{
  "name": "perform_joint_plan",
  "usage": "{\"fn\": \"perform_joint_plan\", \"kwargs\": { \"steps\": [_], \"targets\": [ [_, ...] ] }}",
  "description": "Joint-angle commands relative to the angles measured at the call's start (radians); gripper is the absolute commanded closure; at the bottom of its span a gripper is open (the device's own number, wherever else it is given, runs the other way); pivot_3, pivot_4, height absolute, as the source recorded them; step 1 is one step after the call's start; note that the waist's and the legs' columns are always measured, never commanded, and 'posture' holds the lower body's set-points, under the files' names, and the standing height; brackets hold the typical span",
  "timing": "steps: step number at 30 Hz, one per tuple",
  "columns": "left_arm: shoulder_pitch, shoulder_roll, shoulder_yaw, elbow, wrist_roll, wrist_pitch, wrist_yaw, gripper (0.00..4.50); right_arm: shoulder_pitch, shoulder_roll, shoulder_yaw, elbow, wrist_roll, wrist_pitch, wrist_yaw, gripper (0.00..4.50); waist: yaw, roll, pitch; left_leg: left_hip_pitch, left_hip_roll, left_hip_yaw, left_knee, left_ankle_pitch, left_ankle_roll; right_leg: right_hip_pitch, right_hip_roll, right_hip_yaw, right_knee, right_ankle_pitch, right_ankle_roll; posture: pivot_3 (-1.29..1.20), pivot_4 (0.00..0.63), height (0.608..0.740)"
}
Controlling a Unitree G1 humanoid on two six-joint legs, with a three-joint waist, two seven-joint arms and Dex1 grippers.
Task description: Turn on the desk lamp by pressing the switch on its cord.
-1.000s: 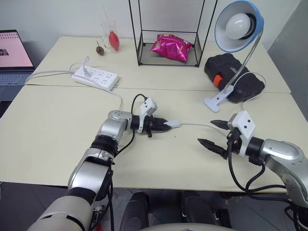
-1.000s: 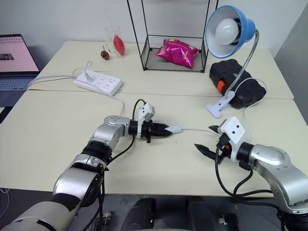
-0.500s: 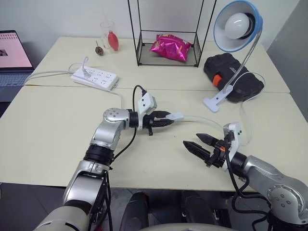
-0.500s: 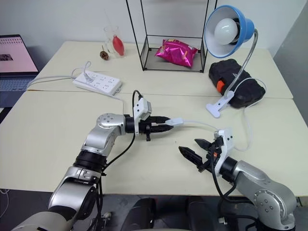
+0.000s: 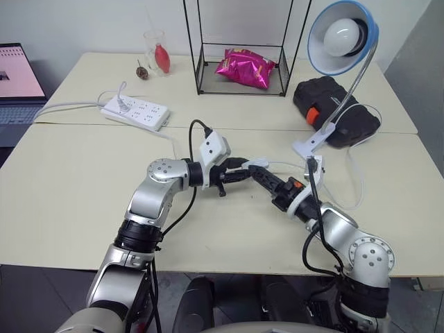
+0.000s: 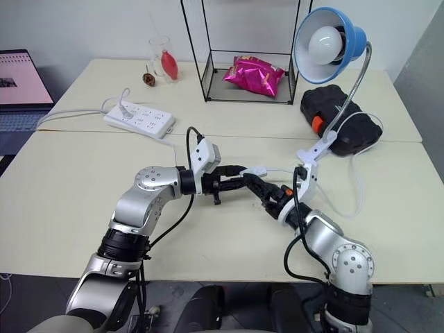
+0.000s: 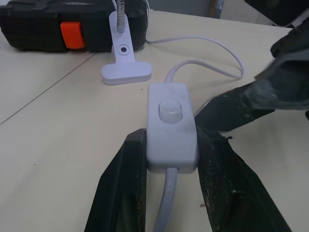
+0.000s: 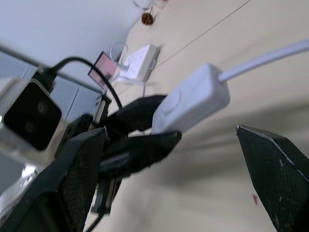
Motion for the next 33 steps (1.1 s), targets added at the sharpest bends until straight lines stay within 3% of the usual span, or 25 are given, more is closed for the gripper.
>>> {"fn": "perform_joint_plan", "kwargs": {
  "steps": [1,19,33],
  "targets": [
    [-0.001,0.004,-0.006,-0.059,-0.023,0.009,0.011,3.39,-0.036,0.018,-0.004,0.015,0.052,-0.046,-0.027,0.00,-0.001,0.000,0.000,0.000,0.000,0.000,0.000,0.000,0.000,0.000,0.000,0.000,0.000,0.000,0.000,0.00,0.150,0.740],
    [-0.013,0.004,-0.003,-0.062,-0.052,0.055,0.043,3.39,-0.034,0.035,0.013,0.068,0.205,-0.140,-0.115,0.00,-0.005,0.000,0.000,0.000,0.000,0.000,0.000,0.000,0.000,0.000,0.000,0.000,0.000,0.000,0.000,0.00,0.150,0.740],
    [-0.019,0.007,0.000,-0.083,-0.088,0.104,0.061,3.39,-0.027,0.015,0.051,0.086,0.241,-0.180,-0.136,0.00,-0.006,0.000,0.000,0.000,0.000,0.000,-0.001,0.000,0.000,-0.001,0.000,0.000,0.000,-0.001,-0.001,0.00,0.150,0.740]
  ]
}}
